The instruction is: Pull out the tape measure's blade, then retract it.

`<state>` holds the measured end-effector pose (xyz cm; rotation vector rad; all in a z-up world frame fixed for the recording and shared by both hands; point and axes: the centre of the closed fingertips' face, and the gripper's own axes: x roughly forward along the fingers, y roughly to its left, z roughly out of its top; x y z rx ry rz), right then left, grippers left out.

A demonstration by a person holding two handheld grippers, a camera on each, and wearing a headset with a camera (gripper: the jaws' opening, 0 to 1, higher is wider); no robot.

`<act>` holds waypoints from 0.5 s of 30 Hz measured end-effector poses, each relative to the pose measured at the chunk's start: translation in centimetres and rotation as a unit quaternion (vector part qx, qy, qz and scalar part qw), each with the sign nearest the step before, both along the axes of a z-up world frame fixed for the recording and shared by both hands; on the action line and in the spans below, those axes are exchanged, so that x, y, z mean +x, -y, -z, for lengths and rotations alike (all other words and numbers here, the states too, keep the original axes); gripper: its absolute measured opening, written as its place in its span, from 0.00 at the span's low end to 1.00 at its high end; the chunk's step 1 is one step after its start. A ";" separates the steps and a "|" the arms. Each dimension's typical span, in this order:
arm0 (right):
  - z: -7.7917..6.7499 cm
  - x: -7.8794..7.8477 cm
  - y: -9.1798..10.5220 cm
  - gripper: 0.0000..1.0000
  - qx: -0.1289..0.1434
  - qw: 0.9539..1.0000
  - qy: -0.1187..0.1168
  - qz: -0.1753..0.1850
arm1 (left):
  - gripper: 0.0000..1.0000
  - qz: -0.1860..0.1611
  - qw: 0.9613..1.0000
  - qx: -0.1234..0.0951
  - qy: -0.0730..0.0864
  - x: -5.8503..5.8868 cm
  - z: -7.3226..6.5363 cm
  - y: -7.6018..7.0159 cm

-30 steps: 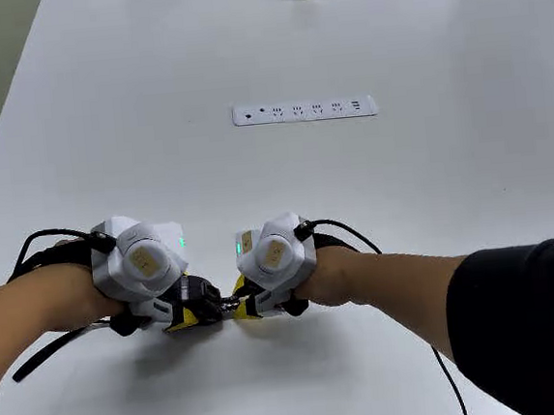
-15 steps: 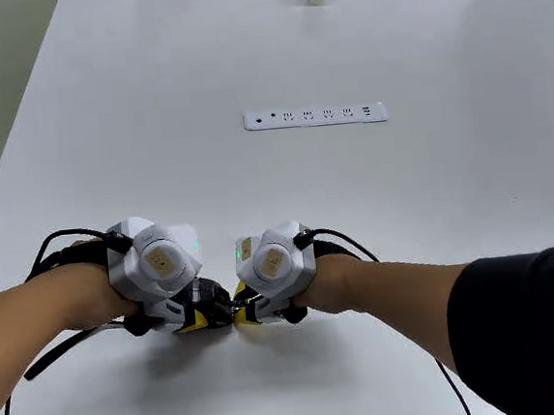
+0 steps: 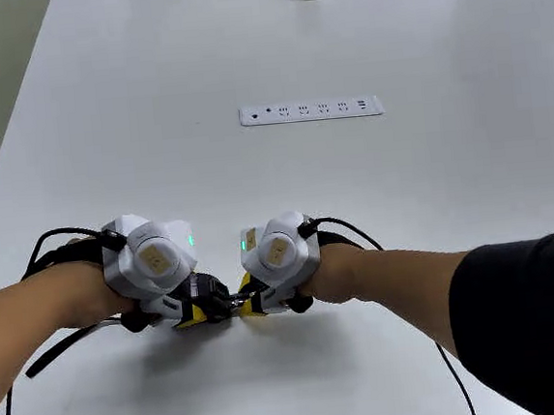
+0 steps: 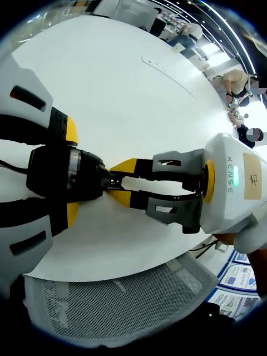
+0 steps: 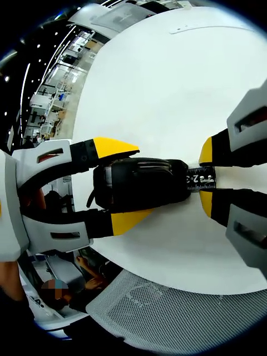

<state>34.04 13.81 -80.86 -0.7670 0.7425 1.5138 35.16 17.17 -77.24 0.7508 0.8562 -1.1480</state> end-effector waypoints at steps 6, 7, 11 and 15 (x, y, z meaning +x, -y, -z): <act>0.0 0.0 0.1 0.10 -0.004 1.000 0.003 0.000 | 0.30 0.001 1.000 0.001 0.000 0.0 0.0 0.0; 0.0 0.0 0.2 0.10 -0.004 1.000 0.002 0.001 | 0.30 0.001 1.000 0.000 0.001 -0.1 0.0 0.0; 0.0 0.0 0.3 0.10 -0.005 1.000 0.001 -0.002 | 0.30 0.000 1.000 -0.003 0.002 -0.1 0.0 0.0; 0.0 0.0 0.3 0.10 -0.002 1.000 -0.005 0.003 | 0.30 0.002 1.000 -0.002 0.000 -0.1 0.0 0.0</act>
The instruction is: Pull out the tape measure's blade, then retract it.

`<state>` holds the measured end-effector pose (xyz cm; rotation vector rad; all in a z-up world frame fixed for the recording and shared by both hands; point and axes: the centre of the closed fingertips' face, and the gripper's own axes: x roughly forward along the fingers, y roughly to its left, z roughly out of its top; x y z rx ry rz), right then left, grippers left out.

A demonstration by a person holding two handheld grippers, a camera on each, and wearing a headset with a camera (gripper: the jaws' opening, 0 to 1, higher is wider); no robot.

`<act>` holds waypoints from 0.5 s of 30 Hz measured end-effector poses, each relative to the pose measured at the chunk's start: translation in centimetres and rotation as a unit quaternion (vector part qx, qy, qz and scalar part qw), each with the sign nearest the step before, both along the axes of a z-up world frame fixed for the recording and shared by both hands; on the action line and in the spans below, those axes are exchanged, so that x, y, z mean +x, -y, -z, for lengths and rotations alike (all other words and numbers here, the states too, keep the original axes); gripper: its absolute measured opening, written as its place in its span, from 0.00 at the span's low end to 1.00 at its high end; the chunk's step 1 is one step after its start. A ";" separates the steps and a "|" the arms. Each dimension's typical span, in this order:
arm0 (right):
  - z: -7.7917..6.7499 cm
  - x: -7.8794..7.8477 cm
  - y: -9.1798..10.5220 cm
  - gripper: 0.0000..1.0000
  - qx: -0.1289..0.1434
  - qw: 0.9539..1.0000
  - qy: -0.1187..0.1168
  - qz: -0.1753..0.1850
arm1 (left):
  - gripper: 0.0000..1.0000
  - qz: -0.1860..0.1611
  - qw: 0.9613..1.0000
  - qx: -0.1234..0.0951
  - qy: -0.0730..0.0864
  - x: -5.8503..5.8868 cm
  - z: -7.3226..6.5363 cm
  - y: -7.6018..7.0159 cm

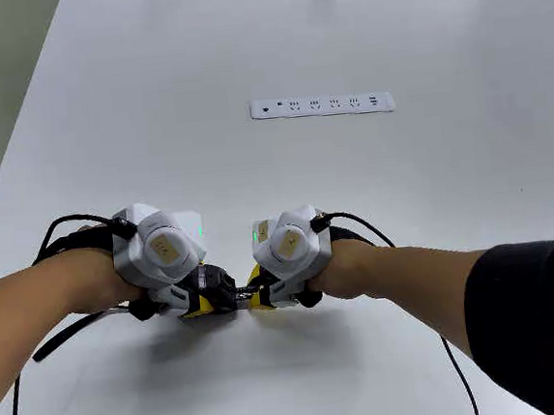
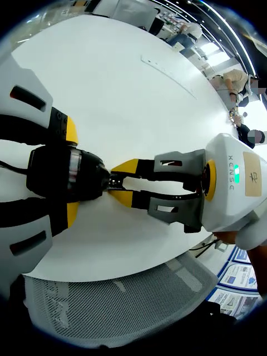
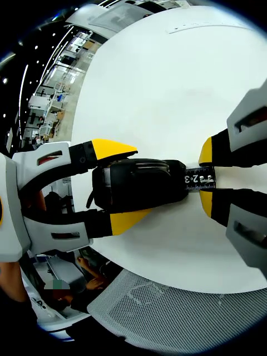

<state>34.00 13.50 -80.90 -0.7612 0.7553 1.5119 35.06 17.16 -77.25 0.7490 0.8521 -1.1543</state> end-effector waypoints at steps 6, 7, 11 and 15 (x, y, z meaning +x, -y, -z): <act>0.0 0.1 0.4 0.10 -0.003 1.000 -0.001 -0.002 | 0.30 0.001 1.000 0.001 -0.001 -0.1 0.0 0.0; 0.0 0.2 0.7 0.10 -0.006 1.000 -0.001 -0.004 | 0.30 0.000 1.000 0.001 0.000 0.0 0.0 0.0; -0.1 0.2 1.3 0.10 -0.005 1.000 -0.007 0.001 | 0.30 0.003 1.000 0.001 -0.001 0.1 0.0 0.0; -0.1 0.3 1.8 0.10 -0.006 1.000 -0.007 0.002 | 0.30 0.003 1.000 -0.001 -0.003 -0.1 0.0 0.0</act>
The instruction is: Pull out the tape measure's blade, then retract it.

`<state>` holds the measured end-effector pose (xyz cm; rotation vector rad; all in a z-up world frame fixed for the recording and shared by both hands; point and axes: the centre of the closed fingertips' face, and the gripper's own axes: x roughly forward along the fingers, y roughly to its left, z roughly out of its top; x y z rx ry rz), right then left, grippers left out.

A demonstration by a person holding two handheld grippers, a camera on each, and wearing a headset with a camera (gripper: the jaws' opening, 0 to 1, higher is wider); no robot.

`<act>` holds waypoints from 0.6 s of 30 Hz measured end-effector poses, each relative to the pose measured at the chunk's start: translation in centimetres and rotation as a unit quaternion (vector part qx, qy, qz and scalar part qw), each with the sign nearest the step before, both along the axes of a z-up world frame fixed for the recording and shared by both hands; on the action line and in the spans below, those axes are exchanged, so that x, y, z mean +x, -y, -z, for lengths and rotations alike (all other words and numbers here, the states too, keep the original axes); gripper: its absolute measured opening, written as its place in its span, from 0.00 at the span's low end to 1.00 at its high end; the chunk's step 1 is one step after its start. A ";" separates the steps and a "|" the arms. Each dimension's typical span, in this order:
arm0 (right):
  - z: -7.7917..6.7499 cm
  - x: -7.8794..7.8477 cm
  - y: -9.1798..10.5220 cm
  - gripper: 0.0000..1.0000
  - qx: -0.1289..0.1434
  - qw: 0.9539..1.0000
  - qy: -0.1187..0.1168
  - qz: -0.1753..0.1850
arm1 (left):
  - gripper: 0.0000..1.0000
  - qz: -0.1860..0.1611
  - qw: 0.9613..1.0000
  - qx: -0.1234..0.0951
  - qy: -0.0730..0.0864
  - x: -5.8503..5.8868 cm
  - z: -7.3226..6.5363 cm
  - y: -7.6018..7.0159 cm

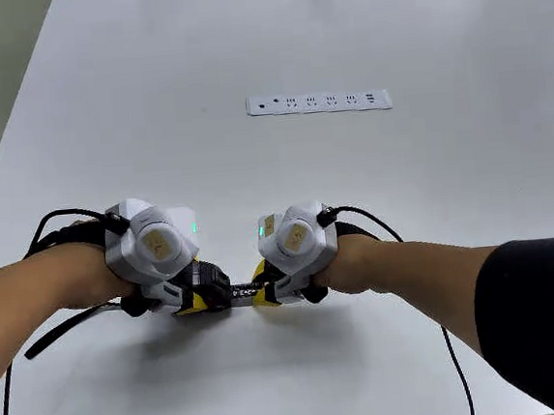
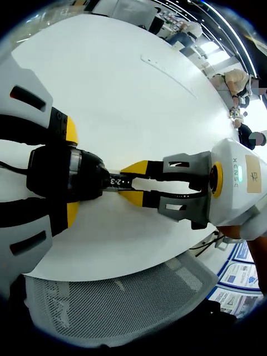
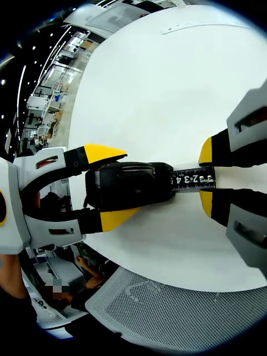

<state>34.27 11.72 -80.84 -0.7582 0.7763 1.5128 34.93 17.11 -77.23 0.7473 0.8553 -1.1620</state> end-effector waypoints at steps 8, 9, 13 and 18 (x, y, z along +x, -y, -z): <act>0.2 0.2 0.5 0.10 -0.005 1.000 0.003 0.001 | 0.30 0.001 1.000 0.003 0.003 0.1 0.0 0.0; 0.2 0.2 0.6 0.10 -0.005 1.000 0.003 0.002 | 0.30 0.000 1.000 0.003 0.003 0.0 0.0 0.0; 0.1 0.1 0.9 0.10 -0.010 1.000 0.009 -0.004 | 0.30 0.001 1.000 0.002 0.002 0.0 0.0 0.1; 0.2 0.3 1.2 0.10 -0.012 1.000 0.008 -0.005 | 0.30 0.002 1.000 0.002 0.003 0.0 -0.1 0.0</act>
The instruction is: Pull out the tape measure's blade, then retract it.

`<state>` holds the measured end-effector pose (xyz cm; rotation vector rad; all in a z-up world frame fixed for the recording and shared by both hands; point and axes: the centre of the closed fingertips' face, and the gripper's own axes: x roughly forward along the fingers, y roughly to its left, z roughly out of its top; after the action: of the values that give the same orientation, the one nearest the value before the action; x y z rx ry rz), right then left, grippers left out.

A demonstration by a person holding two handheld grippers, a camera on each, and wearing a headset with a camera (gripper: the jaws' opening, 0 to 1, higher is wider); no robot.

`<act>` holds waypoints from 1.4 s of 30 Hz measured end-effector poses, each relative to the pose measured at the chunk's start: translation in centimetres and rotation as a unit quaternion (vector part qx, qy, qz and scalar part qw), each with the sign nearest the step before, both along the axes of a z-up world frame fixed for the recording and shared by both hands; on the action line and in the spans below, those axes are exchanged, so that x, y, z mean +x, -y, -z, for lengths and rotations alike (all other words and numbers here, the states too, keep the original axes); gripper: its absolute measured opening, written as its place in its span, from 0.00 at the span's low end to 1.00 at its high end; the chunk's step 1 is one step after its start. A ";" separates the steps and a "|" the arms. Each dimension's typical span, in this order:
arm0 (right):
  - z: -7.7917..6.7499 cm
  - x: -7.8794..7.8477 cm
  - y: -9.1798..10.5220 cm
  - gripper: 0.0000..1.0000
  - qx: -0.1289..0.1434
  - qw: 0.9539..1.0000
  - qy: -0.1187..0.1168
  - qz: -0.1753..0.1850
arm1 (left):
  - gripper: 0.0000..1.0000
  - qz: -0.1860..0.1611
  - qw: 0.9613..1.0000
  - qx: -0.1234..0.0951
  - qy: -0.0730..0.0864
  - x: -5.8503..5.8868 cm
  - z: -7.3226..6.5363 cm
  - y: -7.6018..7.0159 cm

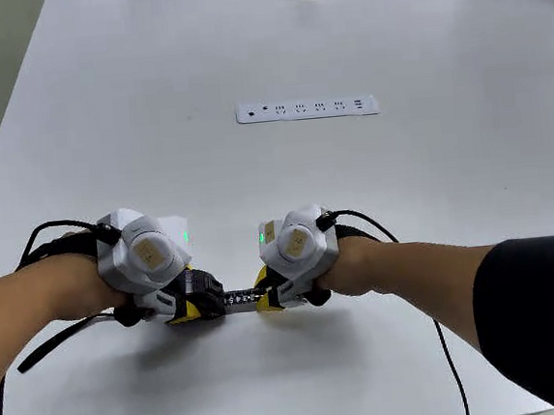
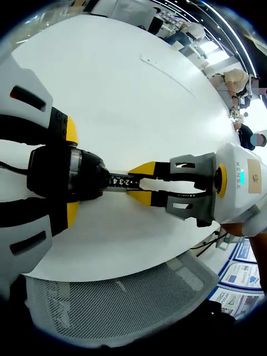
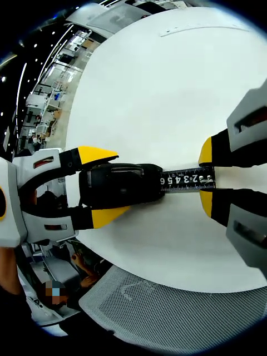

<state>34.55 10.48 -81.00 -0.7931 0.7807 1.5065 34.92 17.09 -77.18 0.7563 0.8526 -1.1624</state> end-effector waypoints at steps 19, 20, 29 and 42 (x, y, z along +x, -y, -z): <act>0.0 0.2 1.5 0.10 -0.006 1.000 -0.008 0.007 | 0.30 -0.002 1.000 0.001 0.005 0.2 0.2 -0.1; 0.0 0.2 1.6 0.10 -0.006 1.000 -0.008 0.007 | 0.30 -0.002 1.000 0.002 0.005 0.2 0.2 -0.1; -0.1 0.3 2.3 0.10 -0.011 1.000 -0.007 0.007 | 0.30 -0.003 1.000 0.003 0.006 0.1 0.1 -0.2; 0.0 0.4 3.4 0.10 -0.018 1.000 -0.003 0.009 | 0.30 -0.002 1.000 0.004 0.009 0.1 0.1 -0.1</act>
<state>34.97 7.05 -81.00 -0.8070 0.8189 1.4819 35.05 17.19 -77.30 0.7696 0.8444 -1.1484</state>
